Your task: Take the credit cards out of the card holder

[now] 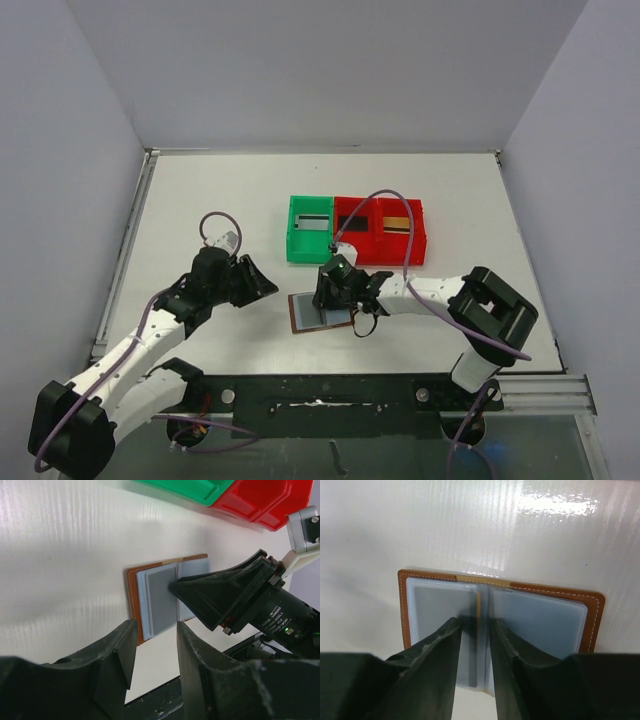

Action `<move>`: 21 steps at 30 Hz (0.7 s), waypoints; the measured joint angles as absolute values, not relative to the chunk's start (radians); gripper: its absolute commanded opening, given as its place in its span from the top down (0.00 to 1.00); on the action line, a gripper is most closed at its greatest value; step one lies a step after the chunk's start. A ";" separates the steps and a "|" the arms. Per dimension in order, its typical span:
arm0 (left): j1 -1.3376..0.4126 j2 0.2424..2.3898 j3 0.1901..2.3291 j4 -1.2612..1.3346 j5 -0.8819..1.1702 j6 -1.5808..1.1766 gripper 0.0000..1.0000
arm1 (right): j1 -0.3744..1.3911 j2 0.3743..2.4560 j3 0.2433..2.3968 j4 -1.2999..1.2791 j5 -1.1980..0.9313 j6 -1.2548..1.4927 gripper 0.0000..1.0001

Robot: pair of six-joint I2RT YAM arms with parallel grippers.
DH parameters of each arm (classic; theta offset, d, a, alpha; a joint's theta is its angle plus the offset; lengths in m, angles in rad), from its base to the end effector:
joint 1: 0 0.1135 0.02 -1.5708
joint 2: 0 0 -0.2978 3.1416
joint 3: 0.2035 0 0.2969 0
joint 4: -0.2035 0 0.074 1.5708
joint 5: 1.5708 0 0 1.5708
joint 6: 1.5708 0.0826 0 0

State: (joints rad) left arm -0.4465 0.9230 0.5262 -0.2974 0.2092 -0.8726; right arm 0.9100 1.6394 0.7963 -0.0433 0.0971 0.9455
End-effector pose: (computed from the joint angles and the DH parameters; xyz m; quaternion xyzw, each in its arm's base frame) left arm 0.2187 -0.1237 0.1949 -0.1471 0.8895 -0.3333 0.2756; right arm 0.2379 0.2930 0.1124 0.0330 0.9405 0.2408 0.2376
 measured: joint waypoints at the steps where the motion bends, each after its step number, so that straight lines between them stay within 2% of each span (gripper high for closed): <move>1: -0.457 0.924 0.526 -0.296 0.205 -0.874 0.65 | 0.915 1.638 0.804 -0.055 0.103 0.932 0.59; 3: -0.474 0.923 0.526 -0.294 0.189 -0.879 0.65 | 0.938 1.638 0.842 -0.107 0.134 0.904 0.54; 12: -0.479 0.862 0.526 -0.320 0.112 -0.883 0.65 | 1.051 1.713 1.092 -0.328 0.312 0.865 0.50; 21: -0.479 0.812 0.526 -0.342 0.076 -0.895 0.65 | 1.081 1.778 1.121 -0.457 0.393 0.870 0.48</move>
